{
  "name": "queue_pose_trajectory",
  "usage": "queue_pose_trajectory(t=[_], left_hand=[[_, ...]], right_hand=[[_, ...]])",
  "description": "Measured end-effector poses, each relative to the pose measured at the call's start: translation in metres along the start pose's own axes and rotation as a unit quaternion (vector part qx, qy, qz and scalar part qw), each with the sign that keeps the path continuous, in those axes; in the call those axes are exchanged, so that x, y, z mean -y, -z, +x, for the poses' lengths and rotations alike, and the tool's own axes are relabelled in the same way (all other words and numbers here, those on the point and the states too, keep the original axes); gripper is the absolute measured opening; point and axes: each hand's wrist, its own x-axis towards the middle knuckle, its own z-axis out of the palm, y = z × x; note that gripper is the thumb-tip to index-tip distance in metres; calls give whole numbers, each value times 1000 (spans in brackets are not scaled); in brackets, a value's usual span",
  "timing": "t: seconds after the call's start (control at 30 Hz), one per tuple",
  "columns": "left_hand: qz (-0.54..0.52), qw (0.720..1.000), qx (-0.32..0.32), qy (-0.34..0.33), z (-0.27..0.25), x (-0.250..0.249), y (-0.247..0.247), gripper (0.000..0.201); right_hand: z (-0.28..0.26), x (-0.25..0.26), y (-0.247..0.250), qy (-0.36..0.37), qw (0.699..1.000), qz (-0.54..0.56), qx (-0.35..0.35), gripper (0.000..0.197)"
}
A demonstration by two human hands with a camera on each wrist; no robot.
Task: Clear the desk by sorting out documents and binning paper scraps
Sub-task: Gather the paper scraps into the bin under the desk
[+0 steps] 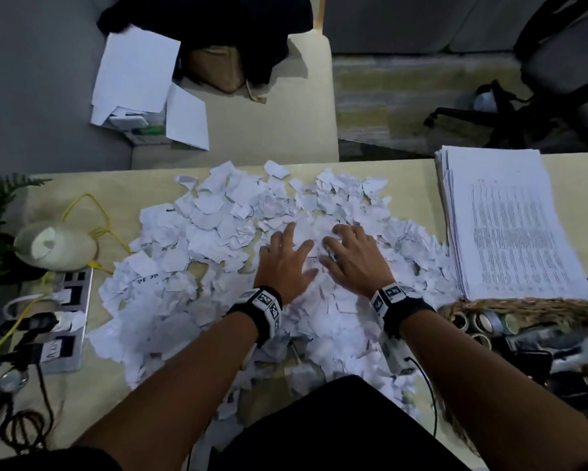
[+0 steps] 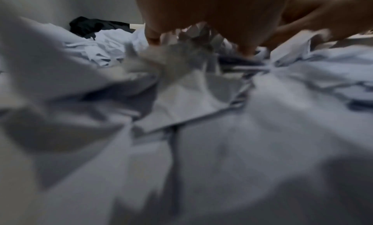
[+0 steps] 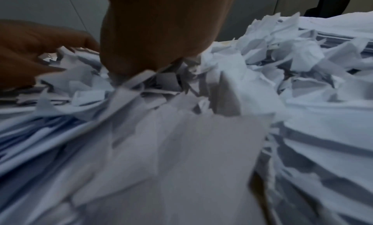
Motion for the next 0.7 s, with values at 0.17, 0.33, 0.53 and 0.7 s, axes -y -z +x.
queue_pose_trajectory(t=[0.17, 0.33, 0.53, 0.7], left_hand=[[-81, 993, -69, -40, 5, 19, -1, 27], [-87, 994, -46, -44, -1, 16, 5, 55], [-6, 999, 17, -44, -9, 7, 3, 51], [-147, 989, 32, -2, -6, 14, 13, 42]], right_hand=[[-8, -2, 3, -13, 998, 31, -44, 38], [-19, 12, -1, -18, 997, -17, 78, 70], [-21, 11, 0, 9, 999, -13, -29, 32], [-22, 11, 24, 6, 998, 17, -60, 42]])
